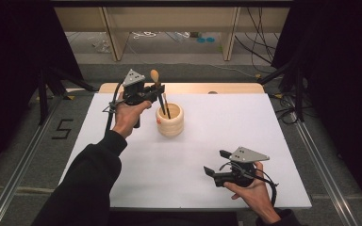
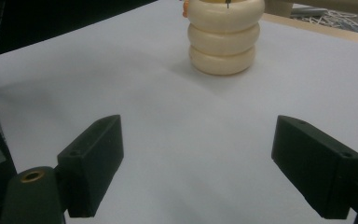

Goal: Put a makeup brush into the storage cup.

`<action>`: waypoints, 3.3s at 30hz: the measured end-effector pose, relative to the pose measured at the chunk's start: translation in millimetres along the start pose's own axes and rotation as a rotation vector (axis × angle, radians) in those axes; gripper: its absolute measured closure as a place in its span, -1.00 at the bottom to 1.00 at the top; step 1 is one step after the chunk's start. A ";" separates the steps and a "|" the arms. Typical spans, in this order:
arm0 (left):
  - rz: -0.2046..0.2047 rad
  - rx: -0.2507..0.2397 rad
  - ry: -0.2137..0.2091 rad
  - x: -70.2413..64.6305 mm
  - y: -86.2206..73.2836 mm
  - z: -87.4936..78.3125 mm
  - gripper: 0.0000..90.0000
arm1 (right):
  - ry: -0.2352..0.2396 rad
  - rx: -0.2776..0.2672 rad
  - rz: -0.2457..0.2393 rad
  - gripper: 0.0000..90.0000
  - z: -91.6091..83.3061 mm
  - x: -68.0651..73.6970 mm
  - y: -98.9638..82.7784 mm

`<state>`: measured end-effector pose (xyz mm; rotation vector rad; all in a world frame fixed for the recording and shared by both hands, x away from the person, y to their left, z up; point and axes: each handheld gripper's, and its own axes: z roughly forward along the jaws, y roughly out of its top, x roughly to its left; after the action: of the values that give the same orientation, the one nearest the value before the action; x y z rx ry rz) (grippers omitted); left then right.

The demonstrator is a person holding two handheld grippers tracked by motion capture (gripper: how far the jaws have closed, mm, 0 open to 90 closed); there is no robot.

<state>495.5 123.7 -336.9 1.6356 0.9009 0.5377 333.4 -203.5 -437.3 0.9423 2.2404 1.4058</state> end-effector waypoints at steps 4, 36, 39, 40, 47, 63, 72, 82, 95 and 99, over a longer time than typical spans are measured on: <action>-0.008 0.000 0.003 -0.1 -1.7 7.8 0.72 | 0.000 -0.002 -0.002 -0.62 0.3 0.0 0.0; -0.027 0.065 0.028 3.8 -35.2 35.6 0.71 | 0.011 -0.022 0.000 -0.61 1.9 0.7 0.1; -0.031 0.074 0.027 3.0 -39.3 37.7 0.71 | 0.000 0.005 -0.005 -0.61 -0.8 0.9 1.0; -0.026 0.078 0.028 2.8 -40.3 38.3 0.71 | 0.000 0.006 -0.004 -0.61 -0.8 0.9 0.9; -0.025 0.091 0.026 1.3 -47.4 41.6 0.71 | 0.003 -0.001 -0.005 -0.61 -0.2 1.1 0.7; -0.039 0.147 0.035 1.9 -64.3 41.8 -0.02 | 0.013 -0.007 -0.006 -0.60 0.5 1.6 0.6; -0.032 0.141 0.059 5.7 -60.3 31.6 -0.26 | 0.021 -0.002 -0.007 -0.60 0.9 2.3 0.8; -0.034 0.131 0.058 6.9 -58.1 23.6 -0.36 | 0.022 -0.006 -0.006 -0.60 0.8 2.2 0.8; -0.062 0.109 0.046 7.7 -56.9 11.7 -0.47 | 0.022 -0.005 -0.006 -0.60 1.5 2.5 0.7; -0.061 0.096 0.039 6.9 -56.0 3.4 -0.51 | 0.020 -0.005 -0.005 -0.60 1.5 2.1 0.7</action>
<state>486.8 131.0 -392.3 1.6836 1.0156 0.4921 333.0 -200.9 -437.3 0.9237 2.2514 1.4243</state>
